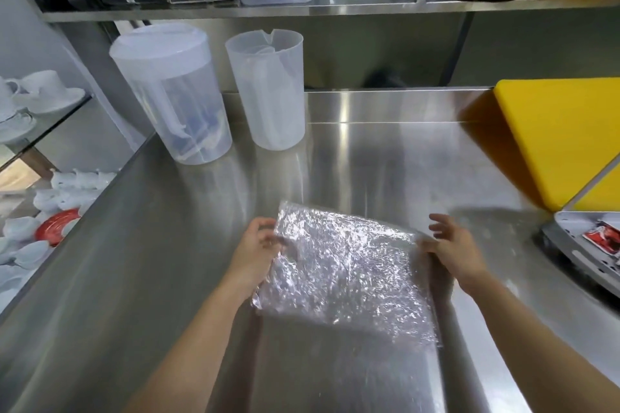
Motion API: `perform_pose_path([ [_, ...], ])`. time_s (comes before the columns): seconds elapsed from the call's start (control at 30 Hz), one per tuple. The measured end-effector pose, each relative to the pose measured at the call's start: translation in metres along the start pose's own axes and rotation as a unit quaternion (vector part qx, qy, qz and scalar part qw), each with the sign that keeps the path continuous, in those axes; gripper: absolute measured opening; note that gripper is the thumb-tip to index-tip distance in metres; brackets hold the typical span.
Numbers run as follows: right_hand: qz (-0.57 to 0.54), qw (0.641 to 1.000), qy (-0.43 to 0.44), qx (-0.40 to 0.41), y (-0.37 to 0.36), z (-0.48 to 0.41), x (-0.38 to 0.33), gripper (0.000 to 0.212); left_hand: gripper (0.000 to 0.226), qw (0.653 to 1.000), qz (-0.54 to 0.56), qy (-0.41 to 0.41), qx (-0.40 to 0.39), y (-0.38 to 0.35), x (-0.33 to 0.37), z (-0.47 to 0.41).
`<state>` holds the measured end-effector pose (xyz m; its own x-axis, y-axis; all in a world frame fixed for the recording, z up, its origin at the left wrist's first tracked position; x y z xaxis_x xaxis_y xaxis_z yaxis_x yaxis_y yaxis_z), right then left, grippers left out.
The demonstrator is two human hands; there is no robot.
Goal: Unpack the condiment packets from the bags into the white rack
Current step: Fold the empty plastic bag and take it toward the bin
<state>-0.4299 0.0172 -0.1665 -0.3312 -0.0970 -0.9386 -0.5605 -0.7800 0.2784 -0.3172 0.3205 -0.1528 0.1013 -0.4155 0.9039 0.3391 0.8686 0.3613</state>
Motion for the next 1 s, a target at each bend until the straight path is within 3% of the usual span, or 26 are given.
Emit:
perform_pose_path([
  [0.13, 0.069, 0.981, 0.126, -0.132, -0.012, 0.006, -0.064, 0.064, 0.043, 0.981, -0.102, -0.163, 0.0, 0.016, 0.063, 0.007],
  [0.33, 0.06, 0.916, 0.089, -0.387, -0.034, 0.036, -0.12, 0.076, 0.06, 0.934, -0.19, -0.296, -0.063, 0.022, 0.128, 0.025],
  [0.4, 0.066, 0.911, 0.094, -0.395, -0.04, 0.041, -0.121, 0.059, 0.054, 0.925, -0.191, -0.326, -0.035, 0.024, 0.138, 0.03],
  [0.5, -0.005, 0.937, 0.107, -0.332, -0.038, 0.04, -0.12, 0.033, 0.044, 0.918, -0.164, -0.356, 0.064, 0.042, 0.146, 0.029],
  [0.6, -0.126, 0.935, 0.094, -0.318, -0.03, 0.039, -0.118, 0.035, 0.021, 0.952, 0.122, -0.251, 0.127, 0.068, 0.132, 0.015],
  [0.63, -0.163, 0.931, 0.08, -0.318, -0.027, 0.039, -0.117, 0.04, 0.012, 0.947, 0.231, -0.193, 0.116, 0.071, 0.119, 0.008],
  [0.7, -0.21, 0.928, 0.05, -0.305, -0.023, 0.035, -0.112, 0.05, 0.027, 0.929, 0.362, -0.073, 0.026, 0.059, 0.091, 0.002],
  [0.83, -0.23, 0.922, 0.015, -0.311, -0.027, 0.034, -0.098, 0.036, 0.055, 0.911, 0.369, 0.08, -0.166, -0.009, 0.057, 0.023],
  [0.93, -0.221, 0.933, 0.007, -0.283, -0.029, 0.034, -0.083, 0.024, 0.064, 0.902, 0.371, 0.104, -0.194, -0.033, 0.051, 0.034],
  [1.0, -0.227, 0.94, -0.004, -0.256, -0.025, 0.031, -0.071, 0.027, 0.088, 0.891, 0.376, 0.109, -0.231, -0.034, 0.053, 0.041],
])
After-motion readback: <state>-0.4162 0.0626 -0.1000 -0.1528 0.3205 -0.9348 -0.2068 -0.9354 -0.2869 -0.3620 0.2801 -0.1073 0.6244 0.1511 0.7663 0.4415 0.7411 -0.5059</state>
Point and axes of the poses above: each hand's wrist, its own z-axis away from the middle knuckle, its own y-axis out of the back of the hand, x = y × z, the point moved 3 cm from there along -z, towards the middle knuckle, and after that the axes turned 7 degrees about -z, right-handed, at the moved point
